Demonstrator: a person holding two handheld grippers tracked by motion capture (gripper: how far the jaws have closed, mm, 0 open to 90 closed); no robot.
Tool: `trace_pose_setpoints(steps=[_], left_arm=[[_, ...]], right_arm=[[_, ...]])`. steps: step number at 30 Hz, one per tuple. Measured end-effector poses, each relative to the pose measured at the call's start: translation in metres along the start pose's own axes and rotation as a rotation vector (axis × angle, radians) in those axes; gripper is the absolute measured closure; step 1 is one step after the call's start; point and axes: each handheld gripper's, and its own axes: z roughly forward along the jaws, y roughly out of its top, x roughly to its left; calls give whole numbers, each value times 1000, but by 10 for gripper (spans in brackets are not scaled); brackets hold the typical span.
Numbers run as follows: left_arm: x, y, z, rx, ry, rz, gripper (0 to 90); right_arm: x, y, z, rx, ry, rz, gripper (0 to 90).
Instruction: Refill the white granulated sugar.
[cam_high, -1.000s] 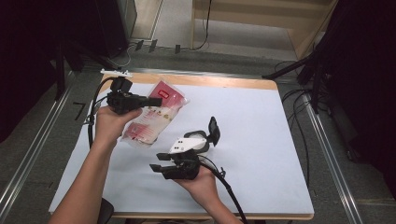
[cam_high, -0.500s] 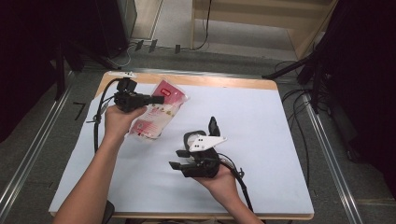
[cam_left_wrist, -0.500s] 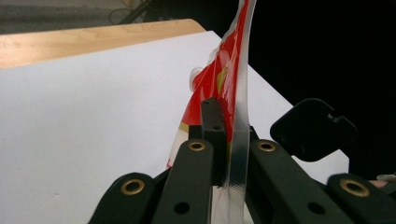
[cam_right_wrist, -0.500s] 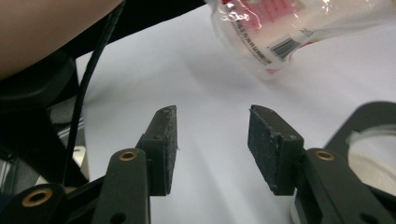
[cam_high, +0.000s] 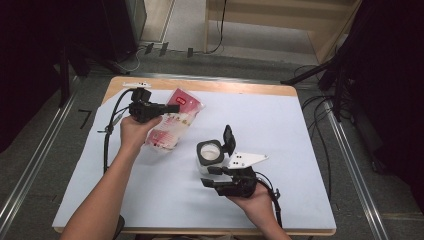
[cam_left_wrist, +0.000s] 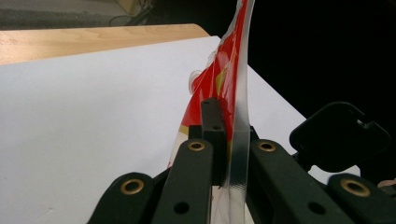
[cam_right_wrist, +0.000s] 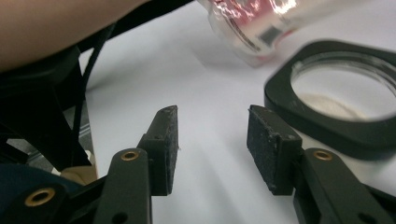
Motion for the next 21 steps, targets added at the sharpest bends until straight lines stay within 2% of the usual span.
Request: trace_pose_setpoints(steps=[7, 11, 14, 21], left_arm=[[-1, -3, -10, 9, -2, 10, 900], [-4, -4, -17, 24, 24, 36, 898], [-5, -6, -21, 31, 14, 38, 893], [-11, -16, -31, 19, 29, 32, 885]], right_arm=[[2, -3, -6, -4, -14, 1, 544], [3, 0, -10, -5, -24, -7, 540], [3, 0, -11, 11, -41, -36, 539], [0, 1, -13, 17, -31, -23, 539]])
